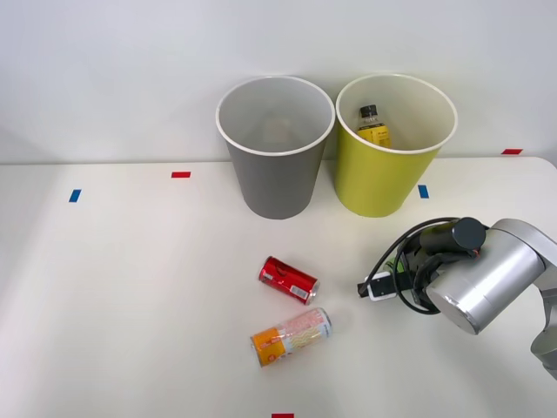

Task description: Put cans in the gray bin, plastic bottles in the light green bin

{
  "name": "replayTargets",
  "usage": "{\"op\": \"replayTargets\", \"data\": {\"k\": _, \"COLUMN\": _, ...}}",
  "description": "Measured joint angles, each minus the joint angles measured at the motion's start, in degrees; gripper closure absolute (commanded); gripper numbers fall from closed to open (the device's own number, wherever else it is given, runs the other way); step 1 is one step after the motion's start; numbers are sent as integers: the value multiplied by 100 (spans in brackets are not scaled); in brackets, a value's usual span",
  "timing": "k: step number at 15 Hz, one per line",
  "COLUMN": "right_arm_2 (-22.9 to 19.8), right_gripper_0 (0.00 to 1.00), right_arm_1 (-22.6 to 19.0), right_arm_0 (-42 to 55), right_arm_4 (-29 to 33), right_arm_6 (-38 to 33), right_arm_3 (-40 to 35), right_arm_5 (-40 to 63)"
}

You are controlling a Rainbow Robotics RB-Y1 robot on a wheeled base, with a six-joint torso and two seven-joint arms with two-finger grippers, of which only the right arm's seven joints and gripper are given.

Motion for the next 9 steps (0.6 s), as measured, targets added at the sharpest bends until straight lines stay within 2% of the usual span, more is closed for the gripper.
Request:
{"op": "replayTargets", "data": {"k": 2, "right_arm_2": -32, "right_gripper_0": 100, "right_arm_1": -24, "right_arm_0": 18, "right_arm_4": -99, "right_arm_6": 0, "right_arm_3": -1, "right_arm_5": -193}}
{"op": "replayTargets", "data": {"k": 4, "right_arm_2": -254, "right_gripper_0": 100, "right_arm_1": -41, "right_arm_0": 57, "right_arm_4": -506, "right_arm_6": 0, "right_arm_3": -4, "right_arm_5": -408}}
{"op": "replayTargets", "data": {"k": 6, "right_arm_2": -648, "right_gripper_0": 100, "right_arm_1": -43, "right_arm_0": 81, "right_arm_4": -1173, "right_arm_6": 0, "right_arm_3": -5, "right_arm_5": -496}}
{"op": "replayTargets", "data": {"k": 9, "right_arm_2": -1496, "right_gripper_0": 100, "right_arm_1": -45, "right_arm_0": 98, "right_arm_4": -2239, "right_arm_6": 0, "right_arm_3": -27, "right_arm_5": -598}}
